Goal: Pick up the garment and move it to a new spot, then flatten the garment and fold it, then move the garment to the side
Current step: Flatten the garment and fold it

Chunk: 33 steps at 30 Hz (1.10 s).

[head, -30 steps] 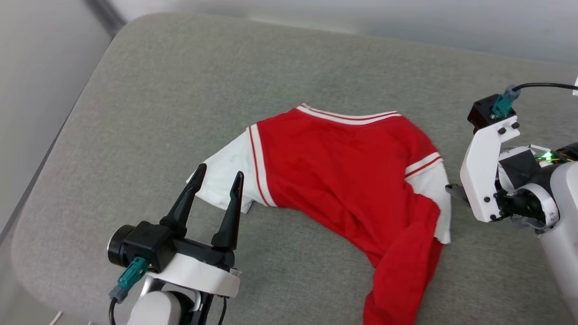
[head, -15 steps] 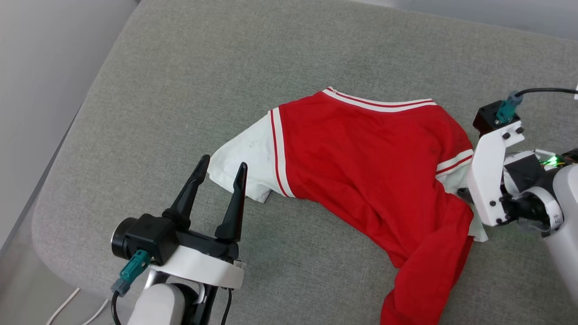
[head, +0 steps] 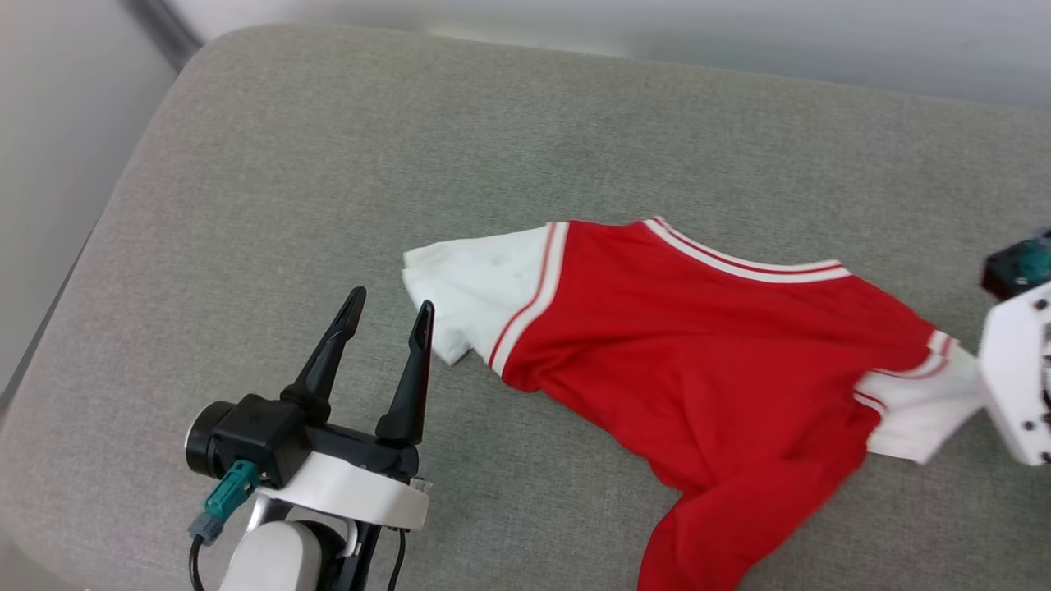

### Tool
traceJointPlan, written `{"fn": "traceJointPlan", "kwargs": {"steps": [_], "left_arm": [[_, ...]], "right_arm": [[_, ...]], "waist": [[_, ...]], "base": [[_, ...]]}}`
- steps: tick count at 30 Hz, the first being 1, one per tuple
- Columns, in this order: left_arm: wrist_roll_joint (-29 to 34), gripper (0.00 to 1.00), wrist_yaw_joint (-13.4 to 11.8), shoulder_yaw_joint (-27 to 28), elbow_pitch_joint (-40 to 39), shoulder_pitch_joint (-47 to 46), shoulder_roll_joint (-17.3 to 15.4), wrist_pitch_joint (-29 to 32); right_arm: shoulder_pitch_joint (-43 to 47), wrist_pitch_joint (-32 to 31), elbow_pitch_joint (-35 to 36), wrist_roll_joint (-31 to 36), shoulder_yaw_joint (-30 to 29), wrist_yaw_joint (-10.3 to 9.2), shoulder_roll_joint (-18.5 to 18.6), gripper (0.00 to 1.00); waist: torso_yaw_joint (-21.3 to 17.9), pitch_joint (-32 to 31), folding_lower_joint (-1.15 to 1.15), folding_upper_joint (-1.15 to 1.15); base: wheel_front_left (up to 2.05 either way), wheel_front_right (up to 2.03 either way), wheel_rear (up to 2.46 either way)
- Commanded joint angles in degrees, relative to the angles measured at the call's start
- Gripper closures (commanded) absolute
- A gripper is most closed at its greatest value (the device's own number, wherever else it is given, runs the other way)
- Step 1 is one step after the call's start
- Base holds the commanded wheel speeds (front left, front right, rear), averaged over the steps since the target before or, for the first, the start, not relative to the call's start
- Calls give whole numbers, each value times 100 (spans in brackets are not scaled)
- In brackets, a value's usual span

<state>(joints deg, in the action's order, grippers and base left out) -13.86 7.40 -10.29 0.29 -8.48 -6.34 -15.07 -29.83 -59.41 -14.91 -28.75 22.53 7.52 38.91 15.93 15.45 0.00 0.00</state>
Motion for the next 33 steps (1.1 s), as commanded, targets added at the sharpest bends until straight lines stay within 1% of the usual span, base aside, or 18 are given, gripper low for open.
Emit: {"fn": "traceJointPlan", "kwargs": {"steps": [1, 4, 7, 10, 13, 15, 16, 17, 18, 21, 25, 28, 31, 33], "left_arm": [[0, 0, 11, 24, -30, 28, -16, -15], [-2, 0, 11, 39, -61, 16, -22, -15], [-17, 0, 11, 18, -68, -50, -32, -15], [-32, 0, 11, -22, -81, -110, -29, -15], [-42, 0, 11, -51, -83, -137, -42, -15], [-38, 0, 11, -49, -74, -158, -51, -15], [-31, 0, 11, -42, -69, -163, -55, -15], [-26, 0, 11, -27, -55, -167, -60, -15], [-21, 0, 11, -10, -40, -164, -72, -15], [-1, 0, 11, 24, -11, -130, -109, -15], [7, 0, 11, 55, 9, -24, -151, -15], [15, 0, 11, 108, 9, 38, -183, -15], [5, 0, 11, 171, -10, 139, -187, -15], [-9, 0, 11, 210, -30, 187, -175, -15]], "right_arm": [[59, 40, 23, 70, 4, -6, 270, 100], [-11, 121, 8, 215, 60, -6, 735, 100], [-88, 263, -123, 285, 30, -6, 1036, 100], [-149, 491, -279, 456, 156, -6, 1314, 100], [-198, 757, -446, 544, 344, -6, 1442, 100], [-235, 913, -611, 555, 425, -7, 1445, 100], [-271, 995, -696, 577, 445, -7, 1409, 97], [-316, 1117, -754, 598, 441, -7, 1339, 11], [-346, 1235, -848, 607, 400, -7, 1246, 0], [-384, 1525, -1065, 556, 279, -6, 949, 0], [-428, 2100, -1159, 462, -28, -6, 542, 0], [-411, 2629, -1179, 554, -463, -7, 248, 0], [-203, 3090, -975, 532, -792, -5, -197, 0], [-75, 3426, -756, 555, -1069, -6, -425, 0]], "waist": [[-80, -3, 0, 0], [-139, 47, 0, 0], [-159, 117, 0, 0], [-150, 190, 0, 0], [-132, 246, 0, 0], [-130, 259, 0, 0], [-136, 259, 0, 0], [-149, 247, 0, 0], [-172, 218, 0, 0], [-269, 78, 0, 0], [-464, -215, 0, 0], [-651, -461, 0, 0], [-856, -700, 0, 0], [-990, -838, 0, 0]], "base": [[0, 0, 0], [0, 0, 0], [0, 0, 0], [0, 0, 0], [0, 0, 0], [0, 0, 0], [0, 0, 0], [0, 0, 0], [0, 0, 0], [0, 0, 0], [0, 0, 0], [0, 0, 0], [0, 0, 0], [0, 0, 0]]}}
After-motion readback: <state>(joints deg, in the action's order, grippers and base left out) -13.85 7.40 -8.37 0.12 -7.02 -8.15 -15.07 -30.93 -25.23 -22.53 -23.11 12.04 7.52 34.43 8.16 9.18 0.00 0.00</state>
